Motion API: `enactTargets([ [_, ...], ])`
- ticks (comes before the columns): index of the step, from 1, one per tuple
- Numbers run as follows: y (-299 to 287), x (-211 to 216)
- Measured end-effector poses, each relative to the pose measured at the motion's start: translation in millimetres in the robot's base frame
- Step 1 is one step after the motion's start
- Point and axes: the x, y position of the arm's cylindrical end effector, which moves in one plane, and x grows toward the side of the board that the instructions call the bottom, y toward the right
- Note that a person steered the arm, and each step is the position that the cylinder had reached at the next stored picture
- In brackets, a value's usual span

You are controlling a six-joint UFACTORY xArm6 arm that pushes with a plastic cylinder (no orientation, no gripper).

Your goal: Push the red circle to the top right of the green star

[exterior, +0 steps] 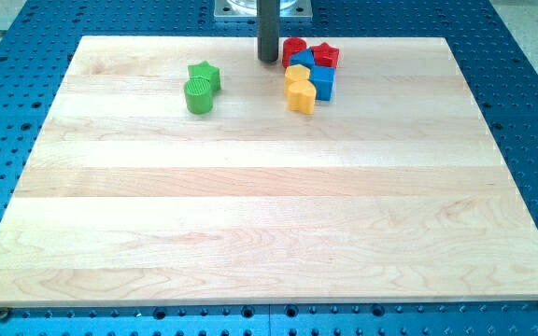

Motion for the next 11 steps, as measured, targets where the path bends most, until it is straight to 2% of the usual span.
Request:
enactTargets([
  [1,52.9,-22.8],
  [2,94.6,-19.3],
  [3,63.9,-1.5],
  [4,33.1,37.1],
  [6,-49.4,42.6],
  [7,-53.1,53.9],
  [8,-28.1,79.7],
  [9,-62.7,80.4],
  [10,-70.3,80.4],
  [11,-24.9,74.0],
])
